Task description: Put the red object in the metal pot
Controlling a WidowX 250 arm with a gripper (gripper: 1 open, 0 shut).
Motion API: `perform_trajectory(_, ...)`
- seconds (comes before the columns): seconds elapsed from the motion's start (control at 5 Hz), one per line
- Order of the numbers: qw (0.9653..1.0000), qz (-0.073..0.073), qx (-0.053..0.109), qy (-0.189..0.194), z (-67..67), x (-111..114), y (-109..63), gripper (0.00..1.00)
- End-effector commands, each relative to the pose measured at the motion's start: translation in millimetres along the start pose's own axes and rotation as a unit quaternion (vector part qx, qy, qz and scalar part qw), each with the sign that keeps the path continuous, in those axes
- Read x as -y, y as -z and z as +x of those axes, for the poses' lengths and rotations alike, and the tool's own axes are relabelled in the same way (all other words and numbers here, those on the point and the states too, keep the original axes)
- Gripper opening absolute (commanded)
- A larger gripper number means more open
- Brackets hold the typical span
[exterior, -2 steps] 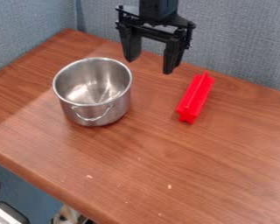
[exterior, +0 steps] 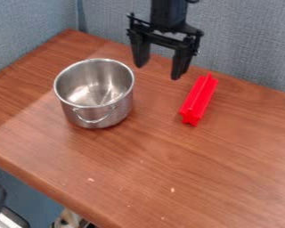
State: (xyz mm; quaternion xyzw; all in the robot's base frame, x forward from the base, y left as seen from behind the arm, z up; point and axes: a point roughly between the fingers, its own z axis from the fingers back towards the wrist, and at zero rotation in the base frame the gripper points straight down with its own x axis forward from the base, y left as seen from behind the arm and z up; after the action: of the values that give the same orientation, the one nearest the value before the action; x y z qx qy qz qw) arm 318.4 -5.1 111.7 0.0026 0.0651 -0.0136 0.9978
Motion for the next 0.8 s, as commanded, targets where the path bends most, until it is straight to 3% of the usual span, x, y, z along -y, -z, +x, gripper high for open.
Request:
perform_trajectory(0.0, 0.9989, 0.003, 0.044, 0.016, 14.8, 17, -19.5, 0.00)
perform_trajectory(0.2, 0.9984, -0.001, 0.047, 0.031, 25.0, 38, -27.3, 1.00)
perform_trajectory(0.4, 0.9978, -0.004, 0.046, 0.048, 27.3, 53, -24.4, 1.00)
perform_trajectory(0.6, 0.9958, -0.005, 0.063, 0.066, 42.2, 52, -14.3, 1.00)
